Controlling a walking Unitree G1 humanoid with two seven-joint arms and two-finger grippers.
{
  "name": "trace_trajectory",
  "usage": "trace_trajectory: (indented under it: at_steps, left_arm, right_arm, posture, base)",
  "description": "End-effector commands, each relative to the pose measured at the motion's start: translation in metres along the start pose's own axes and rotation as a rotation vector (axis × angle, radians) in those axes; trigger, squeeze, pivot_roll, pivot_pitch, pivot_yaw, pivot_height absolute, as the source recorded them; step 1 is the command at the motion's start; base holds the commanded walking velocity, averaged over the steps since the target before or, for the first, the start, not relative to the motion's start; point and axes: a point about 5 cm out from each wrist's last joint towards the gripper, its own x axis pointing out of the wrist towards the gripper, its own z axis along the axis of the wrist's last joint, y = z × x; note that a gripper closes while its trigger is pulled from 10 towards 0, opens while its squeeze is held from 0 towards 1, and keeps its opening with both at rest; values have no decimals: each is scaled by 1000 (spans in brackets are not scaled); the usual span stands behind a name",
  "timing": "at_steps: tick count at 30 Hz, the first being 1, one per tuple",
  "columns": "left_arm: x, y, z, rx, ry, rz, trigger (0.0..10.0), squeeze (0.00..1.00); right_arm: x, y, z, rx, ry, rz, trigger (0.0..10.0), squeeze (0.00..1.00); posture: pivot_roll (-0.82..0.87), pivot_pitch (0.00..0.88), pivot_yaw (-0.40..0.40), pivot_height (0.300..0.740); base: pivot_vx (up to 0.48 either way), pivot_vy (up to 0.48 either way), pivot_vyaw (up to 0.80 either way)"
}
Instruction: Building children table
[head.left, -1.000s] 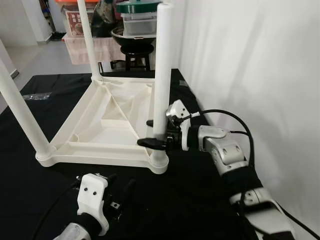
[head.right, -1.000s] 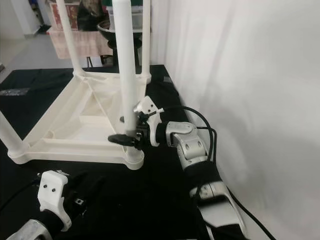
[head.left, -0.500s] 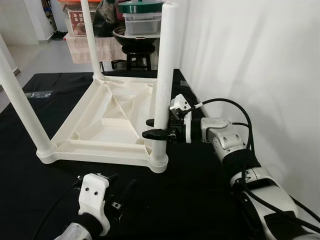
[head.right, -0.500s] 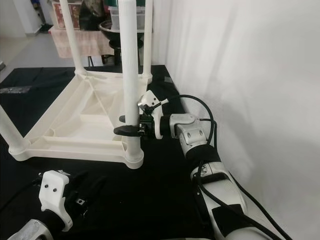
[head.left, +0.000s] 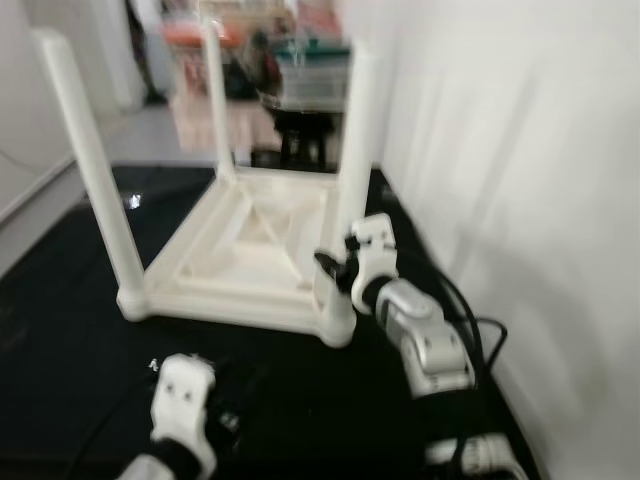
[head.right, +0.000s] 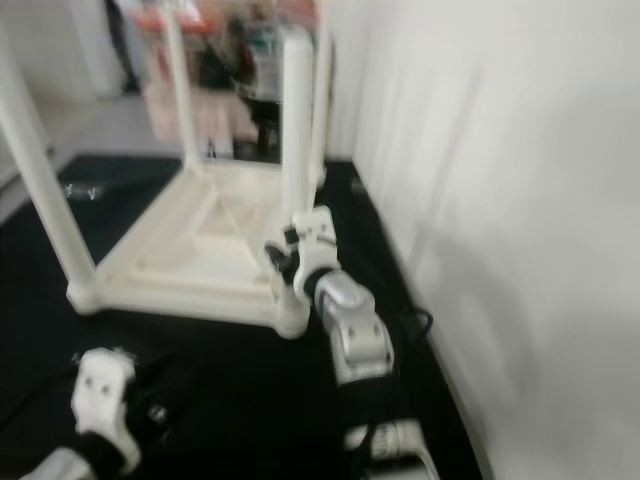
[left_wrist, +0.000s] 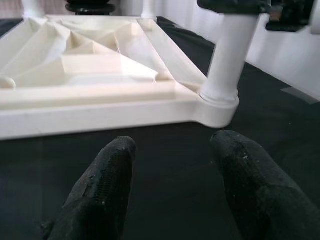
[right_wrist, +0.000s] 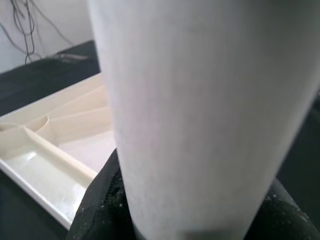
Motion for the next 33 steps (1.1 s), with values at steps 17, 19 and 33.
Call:
trace_trajectory:
  at_steps: [17, 19, 33]
  left_arm:
    - [7, -2, 0, -1, -2, -8, 10000, 0]
    - [8, -3, 0, -1, -4, -10, 10000, 0]
    - [9, -4, 3, 2, -16, -5, 10000, 0]
  right_arm:
    - [11, 6, 52, -67, -110, 489, 10000, 1000]
    - [7, 0, 64, -104, -167, 591, 10000, 945]
    - [18, -5, 66, -171, -131, 930, 0, 0]
  posture:
    - [59, 0, -53, 740]
    - [63, 0, -55, 740]
    - [83, 0, -67, 740]
  base:
    - [0, 0, 0]
    - [0, 0, 0]
    - [0, 0, 0]
